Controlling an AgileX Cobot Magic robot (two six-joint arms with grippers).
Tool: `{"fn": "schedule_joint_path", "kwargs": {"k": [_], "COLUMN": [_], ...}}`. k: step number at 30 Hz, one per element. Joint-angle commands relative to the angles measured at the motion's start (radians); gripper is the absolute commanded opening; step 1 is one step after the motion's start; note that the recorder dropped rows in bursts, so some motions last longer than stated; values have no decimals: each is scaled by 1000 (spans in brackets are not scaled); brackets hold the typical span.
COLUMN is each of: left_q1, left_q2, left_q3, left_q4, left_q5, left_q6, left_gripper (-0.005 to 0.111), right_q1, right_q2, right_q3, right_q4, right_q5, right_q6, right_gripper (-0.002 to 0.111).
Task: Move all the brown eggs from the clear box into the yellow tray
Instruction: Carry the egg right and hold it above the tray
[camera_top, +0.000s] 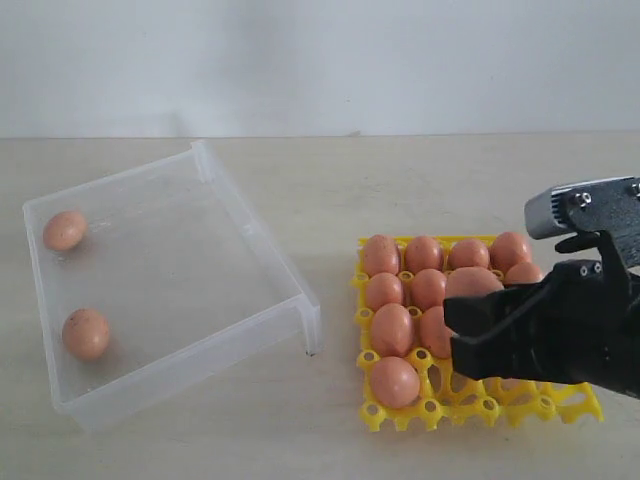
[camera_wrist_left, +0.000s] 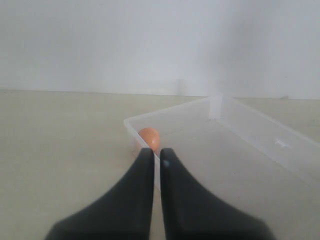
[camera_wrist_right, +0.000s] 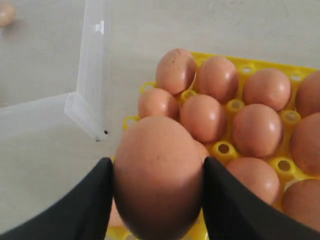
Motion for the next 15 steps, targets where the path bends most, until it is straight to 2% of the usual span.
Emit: {"fn": "schedule_joint_path", "kwargs": {"k": [1,4,6,10,15], "left_q1": [2,2,2,2,2], "left_q2": [-3,-3,-3,-3,-3], "left_q3": [3,3,3,3,3], "left_q4": [1,1,1,1,1], "left_q5": [-2,-2,-2,-2,-2], "left_q6": [-2,-2,-2,-2,-2], "left_gripper": [4,4,4,4,4], "right_q1": [-8,-8,-8,-8,-8], "right_q2": [-8,-8,-8,-8,-2], "right_q3": [1,1,1,1,-1], "right_q4": [-39,-39,-37,-37,-37], "right_q5": [72,255,282,103,-447], "right_q6": [78,101,100,74,170], "right_gripper": [0,0,0,0,0]}}
